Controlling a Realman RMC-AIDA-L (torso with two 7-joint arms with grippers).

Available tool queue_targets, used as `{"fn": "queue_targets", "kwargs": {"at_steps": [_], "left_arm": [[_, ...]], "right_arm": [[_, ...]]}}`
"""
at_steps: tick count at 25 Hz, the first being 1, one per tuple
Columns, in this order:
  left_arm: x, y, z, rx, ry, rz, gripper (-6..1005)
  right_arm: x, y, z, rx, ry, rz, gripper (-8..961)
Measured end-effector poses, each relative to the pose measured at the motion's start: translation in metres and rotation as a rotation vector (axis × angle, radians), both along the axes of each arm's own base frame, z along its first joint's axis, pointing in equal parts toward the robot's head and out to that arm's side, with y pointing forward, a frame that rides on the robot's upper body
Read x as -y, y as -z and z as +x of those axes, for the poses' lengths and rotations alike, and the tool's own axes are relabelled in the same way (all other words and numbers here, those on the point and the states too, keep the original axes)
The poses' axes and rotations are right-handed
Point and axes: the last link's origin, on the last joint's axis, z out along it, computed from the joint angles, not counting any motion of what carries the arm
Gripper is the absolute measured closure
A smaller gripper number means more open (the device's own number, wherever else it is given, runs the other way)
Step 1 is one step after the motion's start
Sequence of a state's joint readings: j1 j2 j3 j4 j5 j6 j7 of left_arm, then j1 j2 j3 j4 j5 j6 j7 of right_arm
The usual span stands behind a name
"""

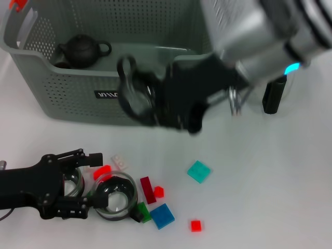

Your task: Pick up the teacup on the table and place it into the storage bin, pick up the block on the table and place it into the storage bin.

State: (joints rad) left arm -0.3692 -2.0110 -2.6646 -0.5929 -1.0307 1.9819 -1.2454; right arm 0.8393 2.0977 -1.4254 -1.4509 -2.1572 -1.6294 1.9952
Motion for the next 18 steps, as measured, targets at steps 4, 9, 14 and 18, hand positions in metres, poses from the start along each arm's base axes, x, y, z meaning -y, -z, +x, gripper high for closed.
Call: {"fn": "queue_targets", "kwargs": {"at_steps": [4,9,14,18], "left_arm": [[-0.004,0.002,0.004,0.006,0.012,-0.007,49],[-0.009,0.004,0.010,0.010,0.030,-0.010,50],[-0.014,0.006,0.016,0.008,0.054,-0.021,50],[-0.017,0.007,0.019,0.009,0.064,-0.023,50]], "right_arm": [[-0.010,-0.029,-0.021,-0.137,0.000,0.046,893],[-0.036,-0.052,-0.036,-0.264,0.049,0.158,894],[-0.074,-0.055,-0.035,-0.326,0.136,0.280,895],[-0.110,-0.047,-0.029,-0.332,0.238,0.352,891]]}}
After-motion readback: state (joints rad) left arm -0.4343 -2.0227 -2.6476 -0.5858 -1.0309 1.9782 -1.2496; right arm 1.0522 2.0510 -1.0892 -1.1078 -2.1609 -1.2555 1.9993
